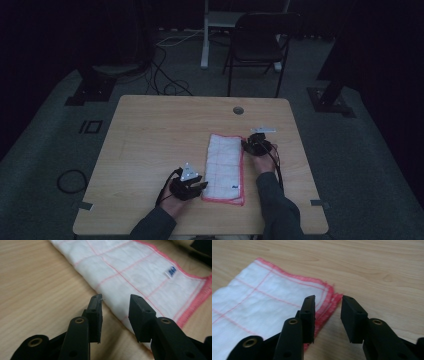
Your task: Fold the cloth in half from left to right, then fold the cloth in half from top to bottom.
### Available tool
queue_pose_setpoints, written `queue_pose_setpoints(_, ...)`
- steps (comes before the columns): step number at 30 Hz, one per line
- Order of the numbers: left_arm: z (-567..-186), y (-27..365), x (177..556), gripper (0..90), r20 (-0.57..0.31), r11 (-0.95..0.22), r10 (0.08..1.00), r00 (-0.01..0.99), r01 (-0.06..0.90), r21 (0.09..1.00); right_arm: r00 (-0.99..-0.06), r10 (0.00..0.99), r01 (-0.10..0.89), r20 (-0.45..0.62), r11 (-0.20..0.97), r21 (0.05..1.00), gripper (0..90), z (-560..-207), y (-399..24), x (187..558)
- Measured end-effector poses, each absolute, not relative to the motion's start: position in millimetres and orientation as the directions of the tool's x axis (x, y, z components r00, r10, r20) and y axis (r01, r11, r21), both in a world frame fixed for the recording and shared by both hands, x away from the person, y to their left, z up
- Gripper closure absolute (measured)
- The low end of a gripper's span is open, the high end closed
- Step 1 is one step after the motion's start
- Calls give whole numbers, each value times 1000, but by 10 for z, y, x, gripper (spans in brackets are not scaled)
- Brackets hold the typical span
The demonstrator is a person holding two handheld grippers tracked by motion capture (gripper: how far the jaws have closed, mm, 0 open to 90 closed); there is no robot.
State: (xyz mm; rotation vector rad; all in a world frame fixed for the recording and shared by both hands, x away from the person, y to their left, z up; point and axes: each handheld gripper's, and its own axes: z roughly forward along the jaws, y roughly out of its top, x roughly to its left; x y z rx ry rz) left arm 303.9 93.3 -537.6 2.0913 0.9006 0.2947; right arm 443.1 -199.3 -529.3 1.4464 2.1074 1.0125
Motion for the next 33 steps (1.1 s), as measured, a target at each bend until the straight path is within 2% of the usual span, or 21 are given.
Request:
queue_pose_setpoints(10, -5261, 999, 3263, 634, -85, -368, 726, 682, 491, 789, -428, 901, 622, 78, 230, 748, 607, -5257, -1974, 4365)
queue_pose_setpoints(33, -5117, 892, 3977, 619, -101, -270, 807, 582, 516, 813, -420, 902, 624, 96, 211, 752, 580, -5254, -2003, 4381)
